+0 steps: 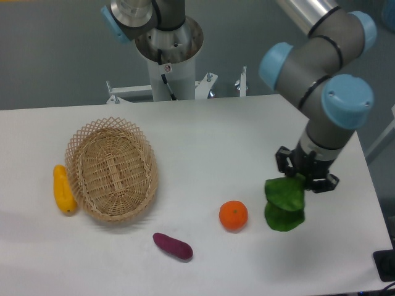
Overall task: Pick up the green vegetable from the basket
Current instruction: 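Hold the bok choy raised beside the tangerine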
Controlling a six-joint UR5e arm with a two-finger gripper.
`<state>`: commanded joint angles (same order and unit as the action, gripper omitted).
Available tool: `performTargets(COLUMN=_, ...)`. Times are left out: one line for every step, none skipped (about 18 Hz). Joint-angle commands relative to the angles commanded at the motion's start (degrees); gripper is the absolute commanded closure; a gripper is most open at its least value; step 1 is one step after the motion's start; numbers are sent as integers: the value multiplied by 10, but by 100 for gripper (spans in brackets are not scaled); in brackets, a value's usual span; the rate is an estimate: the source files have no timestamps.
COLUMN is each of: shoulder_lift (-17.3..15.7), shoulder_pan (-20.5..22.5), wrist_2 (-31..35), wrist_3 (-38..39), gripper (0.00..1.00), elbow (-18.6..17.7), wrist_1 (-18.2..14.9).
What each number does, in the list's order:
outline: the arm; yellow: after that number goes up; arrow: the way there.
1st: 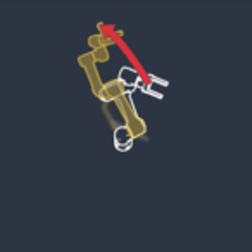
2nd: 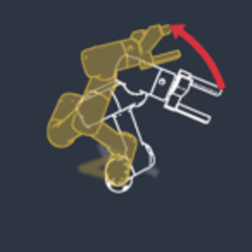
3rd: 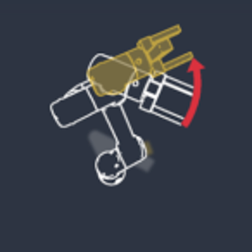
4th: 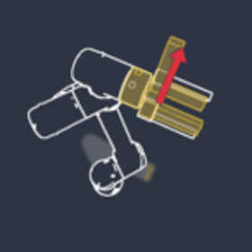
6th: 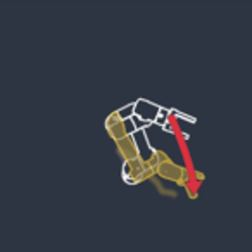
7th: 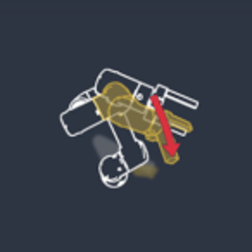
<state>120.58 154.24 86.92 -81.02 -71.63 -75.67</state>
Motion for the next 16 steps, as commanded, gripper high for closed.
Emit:
performTargets(shoulder_lift=2, shoulder_pan=1, wrist_2=0, wrist_3=-13, gripper=100, elbow=-1, wrist_1=1)
performTargets(shoulder_lift=7, shoulder_pan=6, wrist_2=0, wrist_3=-25, gripper=99, elbow=-2, wrist_1=3)
performTargets(shoulder_lift=10, shoulder_pan=14, wrist_2=2, wrist_3=-36, gripper=99, elbow=1, wrist_1=1)
performTargets(shoulder_lift=11, shoulder_pan=18, wrist_2=3, wrist_3=-50, gripper=97, elbow=1, wrist_1=1)
performTargets(shoulder_lift=11, shoulder_pan=18, wrist_2=3, wrist_3=-59, gripper=97, elbow=1, wrist_1=1)
performTargets(shoulder_lift=12, shoulder_pan=18, wrist_2=4, wrist_3=-63, gripper=97, elbow=3, wrist_1=1)
performTargets(shoulder_lift=13, shoulder_pan=18, wrist_2=7, wrist_3=-65, gripper=97, elbow=5, wrist_1=0)
performTargets(shoulder_lift=14, shoulder_pan=18, wrist_2=14, wrist_3=-65, gripper=97, elbow=5, wrist_1=0)
performTargets(shoulder_lift=14, shoulder_pan=18, wrist_2=18, wrist_3=-65, gripper=97, elbow=5, wrist_1=0)
performTargets(shoulder_lift=14, shoulder_pan=17, wrist_2=18, wrist_3=-65, gripper=97, elbow=5, wrist_1=0)
performTargets(shoulder_lift=14, shoulder_pan=17, wrist_2=17, wrist_3=-65, gripper=97, elbow=5, wrist_1=0)
performTargets(shoulder_lift=14, shoulder_pan=17, wrist_2=17, wrist_3=-65, gripper=97, elbow=5, wrist_1=0)
performTargets(shoulder_lift=14, shoulder_pan=17, wrist_2=17, wrist_3=-65, gripper=96, elbow=5, wrist_1=-1)
performTargets(shoulder_lift=14, shoulder_pan=17, wrist_2=17, wrist_3=-65, gripper=96, elbow=5, wrist_1=-1)
performTargets(shoulder_lift=13, shoulder_pan=17, wrist_2=18, wrist_3=-65, gripper=96, elbow=5, wrist_1=0)
performTargets(shoulder_lift=13, shoulder_pan=14, wrist_2=19, wrist_3=-65, gripper=96, elbow=4, wrist_1=0)
